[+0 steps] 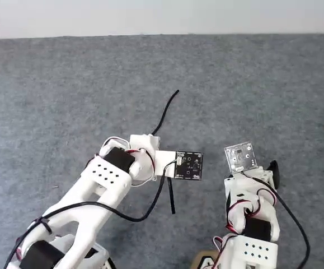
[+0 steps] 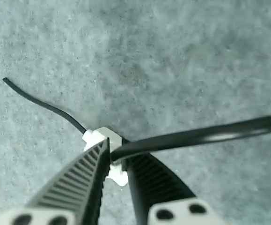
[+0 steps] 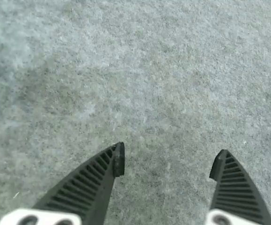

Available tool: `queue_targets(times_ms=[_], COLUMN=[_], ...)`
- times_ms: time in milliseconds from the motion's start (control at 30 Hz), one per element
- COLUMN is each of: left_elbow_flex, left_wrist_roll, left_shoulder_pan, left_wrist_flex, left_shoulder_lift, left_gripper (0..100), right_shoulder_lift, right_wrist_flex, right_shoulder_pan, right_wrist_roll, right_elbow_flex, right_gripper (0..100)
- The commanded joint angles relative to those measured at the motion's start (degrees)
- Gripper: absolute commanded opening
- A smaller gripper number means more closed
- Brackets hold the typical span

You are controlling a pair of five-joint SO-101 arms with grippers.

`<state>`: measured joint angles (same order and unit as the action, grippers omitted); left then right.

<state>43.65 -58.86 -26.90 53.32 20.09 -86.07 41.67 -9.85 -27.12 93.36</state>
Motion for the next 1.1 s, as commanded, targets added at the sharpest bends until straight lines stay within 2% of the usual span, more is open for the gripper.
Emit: queue_targets(times_ms=[0,400,700,1067], left_elbow_flex=[-2.86,6.46,6.99,0.13], left_wrist_roll=[0.18,0.18,0.26,0.35], left_shoulder_pan=[0.62,3.34,2.9,-2.11], left_wrist_flex=[-1.32,-13.19,-13.01,1.58], left_shoulder_lift=[0.18,0.09,0.18,0.79], left_gripper=[1,1,1,1], right_shoulder_lift=[-0.66,-0.66,-0.66,-0.66], right_wrist_flex=[-1.19,-1.19,-1.19,-1.19], right_shoulder_pan=[0.4,0.48,0.48,0.57], right_wrist_roll=[-0.62,-0.62,-0.62,-0.62], right_elbow_flex=[0.97,0.97,0.97,0.97], right_gripper=[31.4,31.4,31.4,31.4])
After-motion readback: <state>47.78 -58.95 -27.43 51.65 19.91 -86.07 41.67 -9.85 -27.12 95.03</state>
